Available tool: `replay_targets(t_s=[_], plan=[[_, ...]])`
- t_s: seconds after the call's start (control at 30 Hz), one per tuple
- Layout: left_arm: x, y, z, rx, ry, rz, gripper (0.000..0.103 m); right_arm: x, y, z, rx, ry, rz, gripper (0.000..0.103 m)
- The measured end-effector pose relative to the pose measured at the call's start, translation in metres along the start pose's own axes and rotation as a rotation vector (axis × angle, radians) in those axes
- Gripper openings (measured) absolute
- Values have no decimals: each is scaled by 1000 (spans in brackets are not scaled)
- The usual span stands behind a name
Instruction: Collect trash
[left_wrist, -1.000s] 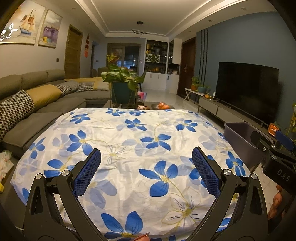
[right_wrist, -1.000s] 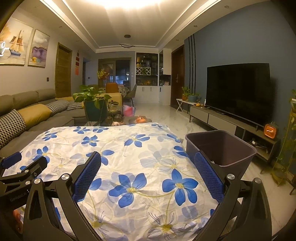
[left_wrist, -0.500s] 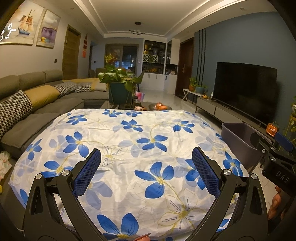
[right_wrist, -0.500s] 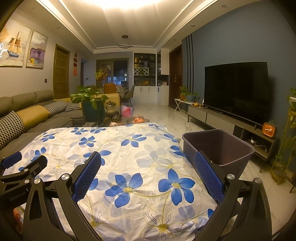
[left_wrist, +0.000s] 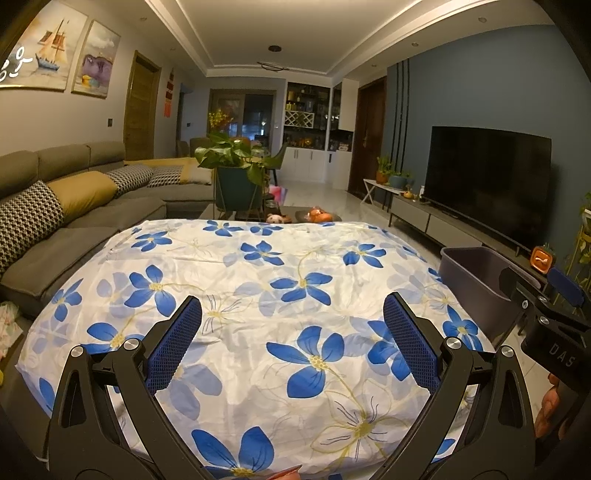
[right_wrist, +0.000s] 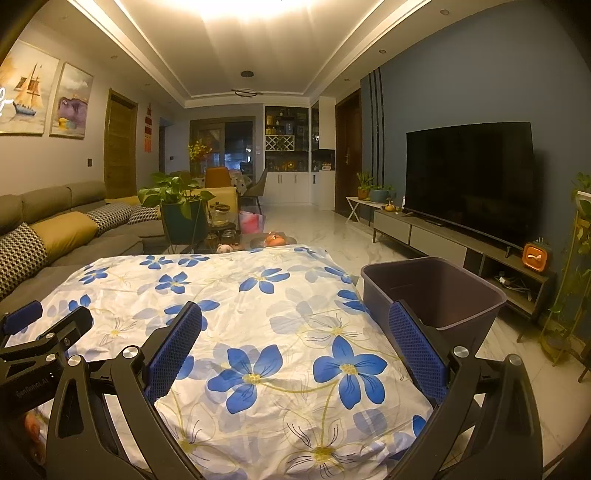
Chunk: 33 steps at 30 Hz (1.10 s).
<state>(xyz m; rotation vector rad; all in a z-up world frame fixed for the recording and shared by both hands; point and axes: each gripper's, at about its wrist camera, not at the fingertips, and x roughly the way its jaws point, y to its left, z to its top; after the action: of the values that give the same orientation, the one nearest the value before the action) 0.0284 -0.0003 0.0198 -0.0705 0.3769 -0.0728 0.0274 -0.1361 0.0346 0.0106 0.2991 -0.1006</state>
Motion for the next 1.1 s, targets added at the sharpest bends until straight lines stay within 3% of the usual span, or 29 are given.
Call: replay_targets(t_s=[1.1], plan=[[2,-7,4,6,-7,-7,97,-1,-6,2,11,2,-6,97]])
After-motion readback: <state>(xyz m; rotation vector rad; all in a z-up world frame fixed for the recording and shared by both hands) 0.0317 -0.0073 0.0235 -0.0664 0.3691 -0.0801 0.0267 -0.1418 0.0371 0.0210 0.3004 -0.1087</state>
